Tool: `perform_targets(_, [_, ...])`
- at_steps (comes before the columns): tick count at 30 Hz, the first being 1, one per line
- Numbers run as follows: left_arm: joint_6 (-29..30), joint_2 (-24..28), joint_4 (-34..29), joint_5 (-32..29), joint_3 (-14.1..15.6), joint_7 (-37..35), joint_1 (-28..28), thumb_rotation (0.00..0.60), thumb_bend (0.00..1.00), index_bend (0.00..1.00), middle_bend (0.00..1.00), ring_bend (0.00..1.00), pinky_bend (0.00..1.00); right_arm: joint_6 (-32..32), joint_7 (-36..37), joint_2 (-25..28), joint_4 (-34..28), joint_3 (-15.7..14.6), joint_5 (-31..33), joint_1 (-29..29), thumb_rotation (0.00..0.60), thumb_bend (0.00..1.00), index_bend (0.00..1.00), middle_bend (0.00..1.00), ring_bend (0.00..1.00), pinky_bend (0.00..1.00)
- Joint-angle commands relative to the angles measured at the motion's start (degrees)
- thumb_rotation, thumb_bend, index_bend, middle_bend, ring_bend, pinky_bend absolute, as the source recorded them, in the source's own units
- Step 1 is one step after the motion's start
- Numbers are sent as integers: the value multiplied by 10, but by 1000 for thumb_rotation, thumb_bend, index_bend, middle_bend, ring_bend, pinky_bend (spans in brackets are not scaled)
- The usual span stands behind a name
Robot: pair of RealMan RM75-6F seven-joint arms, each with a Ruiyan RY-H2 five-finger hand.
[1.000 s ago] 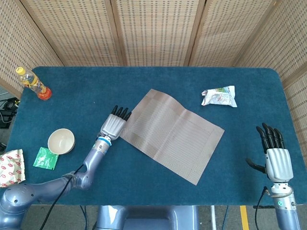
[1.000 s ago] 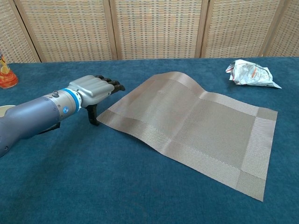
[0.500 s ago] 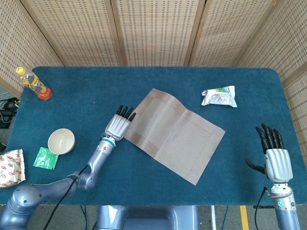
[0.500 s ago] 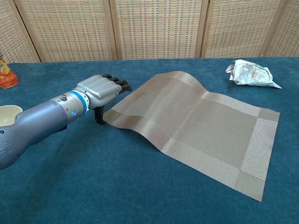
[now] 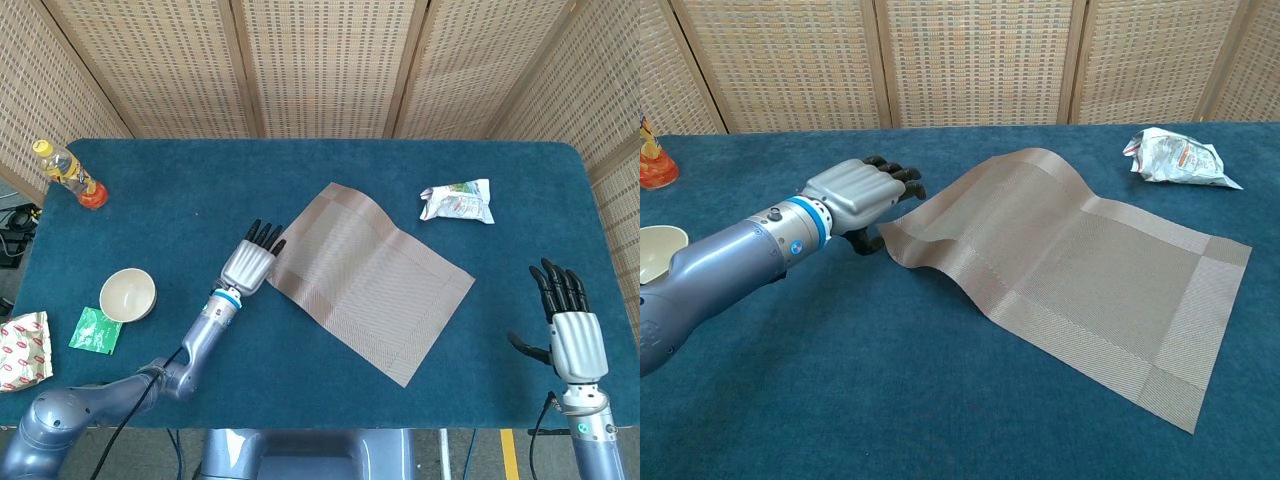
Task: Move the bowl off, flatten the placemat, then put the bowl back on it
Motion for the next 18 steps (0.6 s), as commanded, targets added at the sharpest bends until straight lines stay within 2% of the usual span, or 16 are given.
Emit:
perform_targets(1, [1,-4,4,4,1,-3,0,600,422,201,0,0,0,1,1,1,0,0,-1,0,600,135,0,0,0,0])
perform_targets(8, [1,-8,8,8,-2,-4,1,600,422,460,0,0,0,3,5,3,-2,-1,-4,-1,600,136,0,0,0,0])
perform_targets(13, [-3,-11,13,6,-5,1,2,600,421,539,0,0,0,4,6,3,-3,-1,-6,-1,600,136,0,0,0,0])
perform_targets(18, [-6,-10,14,5,-7,4,2,600,420,554,0,0,0,6,6,3,-3,-1,-8,-2,600,136,0,0,0,0])
